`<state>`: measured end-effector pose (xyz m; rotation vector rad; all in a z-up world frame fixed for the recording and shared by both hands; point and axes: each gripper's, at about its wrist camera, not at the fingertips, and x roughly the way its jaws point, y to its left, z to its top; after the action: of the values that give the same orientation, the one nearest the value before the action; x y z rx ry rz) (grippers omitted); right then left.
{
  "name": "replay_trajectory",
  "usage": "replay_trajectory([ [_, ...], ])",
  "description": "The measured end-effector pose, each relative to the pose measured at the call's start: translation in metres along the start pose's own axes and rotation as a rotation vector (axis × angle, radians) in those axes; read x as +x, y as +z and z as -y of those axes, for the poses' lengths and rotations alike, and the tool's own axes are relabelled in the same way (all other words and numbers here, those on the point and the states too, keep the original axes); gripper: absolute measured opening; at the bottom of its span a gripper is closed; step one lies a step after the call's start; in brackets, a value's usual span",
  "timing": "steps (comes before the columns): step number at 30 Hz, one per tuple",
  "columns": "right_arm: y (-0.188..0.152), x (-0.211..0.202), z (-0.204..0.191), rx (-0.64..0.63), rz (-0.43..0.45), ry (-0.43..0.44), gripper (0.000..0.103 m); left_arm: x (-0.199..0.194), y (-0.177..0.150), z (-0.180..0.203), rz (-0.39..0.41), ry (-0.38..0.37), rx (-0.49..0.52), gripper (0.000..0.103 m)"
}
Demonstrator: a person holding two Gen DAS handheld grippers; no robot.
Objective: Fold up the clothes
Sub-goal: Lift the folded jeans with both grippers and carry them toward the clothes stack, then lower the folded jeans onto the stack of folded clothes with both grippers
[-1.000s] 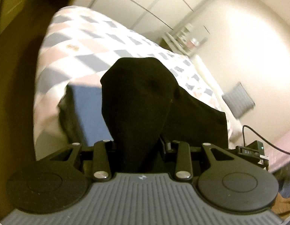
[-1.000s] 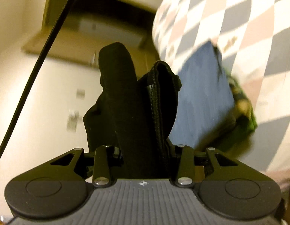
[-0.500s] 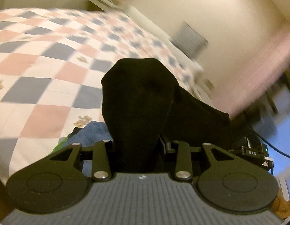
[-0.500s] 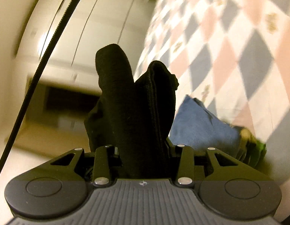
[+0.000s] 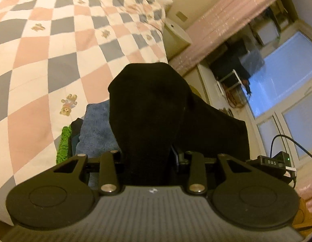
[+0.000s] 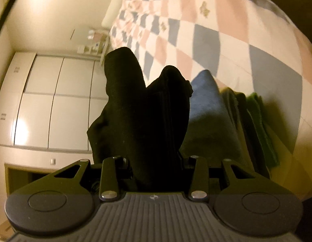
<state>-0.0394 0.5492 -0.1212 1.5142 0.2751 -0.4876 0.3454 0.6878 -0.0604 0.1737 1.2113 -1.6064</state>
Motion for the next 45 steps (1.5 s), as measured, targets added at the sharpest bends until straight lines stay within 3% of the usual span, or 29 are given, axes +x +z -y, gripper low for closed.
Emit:
replay_trajectory([
  [8, -0.027, 0.001, 0.022, 0.080, 0.105, -0.044, 0.039, 0.023, 0.000, -0.023, -0.072, -0.031, -0.008, 0.032],
  [16, -0.025, 0.006, 0.024, 0.036, 0.125, -0.070, 0.039, 0.042, 0.004, -0.044, -0.110, -0.064, 0.000, 0.034],
  [19, -0.023, 0.016, 0.042, 0.030, 0.111, -0.088, 0.047, 0.060, 0.000, -0.063, -0.141, -0.059, -0.025, 0.042],
  [21, -0.025, 0.016, 0.050, 0.033, 0.112, -0.088, 0.052, 0.062, 0.000, -0.063, -0.147, -0.045, -0.007, 0.051],
  [23, -0.024, 0.012, 0.049, 0.031, 0.121, -0.105, 0.054, 0.062, 0.001, -0.061, -0.149, -0.028, 0.020, 0.054],
  [27, -0.023, -0.009, 0.032, -0.020, 0.160, -0.186, 0.064, 0.048, 0.005, -0.055, -0.132, 0.036, 0.083, 0.053],
  [28, -0.024, -0.016, 0.025, -0.047, 0.182, -0.222, 0.064, 0.036, 0.007, -0.054, -0.109, 0.067, 0.097, 0.046],
  [29, -0.025, -0.026, 0.016, -0.088, 0.219, -0.270, 0.062, 0.024, 0.010, -0.052, -0.079, 0.087, 0.105, 0.042],
  [30, -0.027, -0.033, 0.006, -0.134, 0.259, -0.312, 0.052, 0.013, 0.013, -0.051, -0.045, 0.100, 0.110, 0.040],
  [33, -0.035, -0.038, -0.036, -0.369, 0.358, -0.455, 0.034, -0.018, 0.022, -0.042, 0.057, 0.140, 0.139, 0.035],
  [35, -0.043, -0.026, -0.060, -0.538, 0.389, -0.487, 0.025, -0.016, 0.027, -0.024, 0.095, 0.170, 0.217, 0.033],
  [40, -0.049, 0.008, -0.075, -0.759, 0.421, -0.529, 0.024, 0.028, 0.027, 0.011, 0.082, 0.188, 0.367, 0.032],
  [45, -0.036, 0.029, -0.034, -0.789, 0.362, -0.588, 0.015, 0.070, 0.010, 0.007, 0.059, 0.236, 0.441, 0.034],
])
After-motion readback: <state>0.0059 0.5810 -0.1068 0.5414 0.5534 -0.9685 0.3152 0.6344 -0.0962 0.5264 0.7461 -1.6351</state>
